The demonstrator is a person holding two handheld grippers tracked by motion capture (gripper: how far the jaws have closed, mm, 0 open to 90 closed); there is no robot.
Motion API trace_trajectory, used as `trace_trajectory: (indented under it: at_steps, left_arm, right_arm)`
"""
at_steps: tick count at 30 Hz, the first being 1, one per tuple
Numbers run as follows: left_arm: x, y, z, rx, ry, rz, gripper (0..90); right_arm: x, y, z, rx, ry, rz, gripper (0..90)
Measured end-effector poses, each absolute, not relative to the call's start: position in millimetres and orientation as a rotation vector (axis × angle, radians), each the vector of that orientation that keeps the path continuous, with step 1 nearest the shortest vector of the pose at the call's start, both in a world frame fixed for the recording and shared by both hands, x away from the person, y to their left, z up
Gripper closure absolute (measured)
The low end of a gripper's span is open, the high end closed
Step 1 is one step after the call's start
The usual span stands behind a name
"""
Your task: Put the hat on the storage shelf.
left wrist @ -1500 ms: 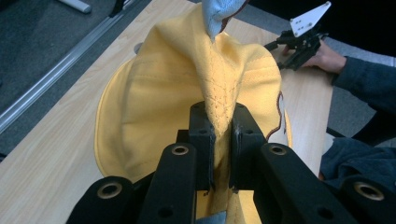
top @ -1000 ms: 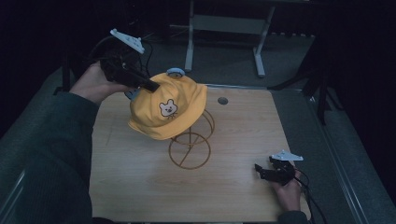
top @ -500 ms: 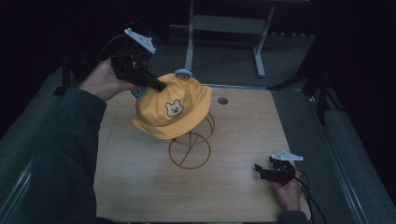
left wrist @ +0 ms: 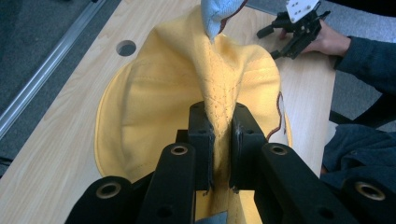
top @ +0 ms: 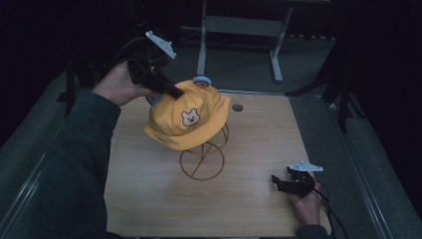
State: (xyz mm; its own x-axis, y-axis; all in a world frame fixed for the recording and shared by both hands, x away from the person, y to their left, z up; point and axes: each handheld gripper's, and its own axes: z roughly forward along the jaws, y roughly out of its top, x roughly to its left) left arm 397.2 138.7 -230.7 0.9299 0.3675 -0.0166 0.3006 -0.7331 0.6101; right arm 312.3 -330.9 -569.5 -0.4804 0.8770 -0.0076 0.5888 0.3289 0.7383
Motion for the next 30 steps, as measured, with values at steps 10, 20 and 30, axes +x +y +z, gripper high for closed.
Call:
trace_trajectory:
  at_steps: [10,20,30]
  left_arm:
    - [400,128,-234,2.468,0.461,0.130,80.9]
    - [403,116,-240,2.493,0.453,0.128,80.5]
    - [409,98,-247,2.523,0.441,0.110,80.2]
  right_arm:
    - [312,-331,-569,1.294,2.193,0.961,23.6]
    - [312,-331,-569,1.294,2.193,0.961,23.6]
    - [312,-331,-569,1.293,2.193,0.961,23.6]
